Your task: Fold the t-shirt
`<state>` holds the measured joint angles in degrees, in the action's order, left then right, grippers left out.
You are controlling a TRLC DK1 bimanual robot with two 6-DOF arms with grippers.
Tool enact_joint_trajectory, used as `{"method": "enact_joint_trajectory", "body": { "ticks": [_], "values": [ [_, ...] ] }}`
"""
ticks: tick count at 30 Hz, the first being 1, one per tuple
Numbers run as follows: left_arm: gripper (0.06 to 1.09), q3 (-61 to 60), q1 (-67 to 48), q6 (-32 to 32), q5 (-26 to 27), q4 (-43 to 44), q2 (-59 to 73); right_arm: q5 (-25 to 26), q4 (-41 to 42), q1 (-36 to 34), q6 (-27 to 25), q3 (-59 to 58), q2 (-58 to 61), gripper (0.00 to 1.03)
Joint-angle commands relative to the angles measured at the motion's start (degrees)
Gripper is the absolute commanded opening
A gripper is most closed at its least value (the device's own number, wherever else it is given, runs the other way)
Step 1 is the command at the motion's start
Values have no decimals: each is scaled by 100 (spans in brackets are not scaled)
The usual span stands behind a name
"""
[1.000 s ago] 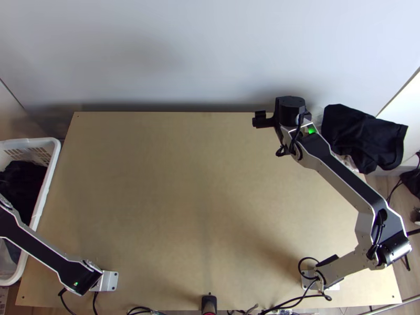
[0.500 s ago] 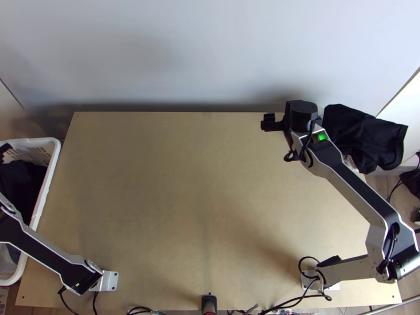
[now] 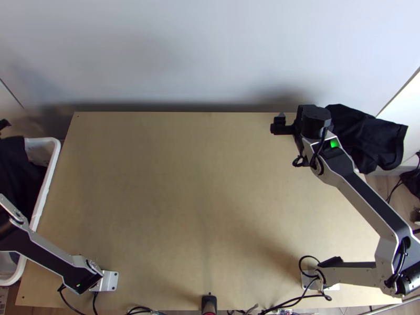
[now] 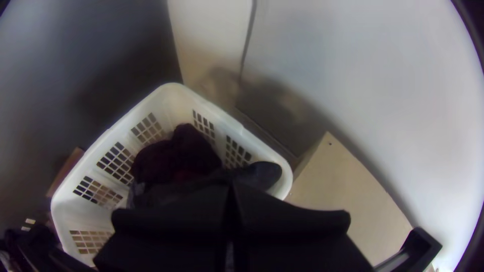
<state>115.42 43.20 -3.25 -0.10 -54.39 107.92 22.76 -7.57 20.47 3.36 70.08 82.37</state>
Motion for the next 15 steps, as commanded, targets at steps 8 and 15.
{"method": "enact_joint_trajectory", "body": {
  "ticks": [8,15],
  "values": [
    [9,157,-1068,-379,45,-494,-1018,0,98,-175,25,-311,-353,98],
    [9,376,-1868,-713,45,-537,-1194,-9,142,-298,42,-548,-608,98]
  ]
}}
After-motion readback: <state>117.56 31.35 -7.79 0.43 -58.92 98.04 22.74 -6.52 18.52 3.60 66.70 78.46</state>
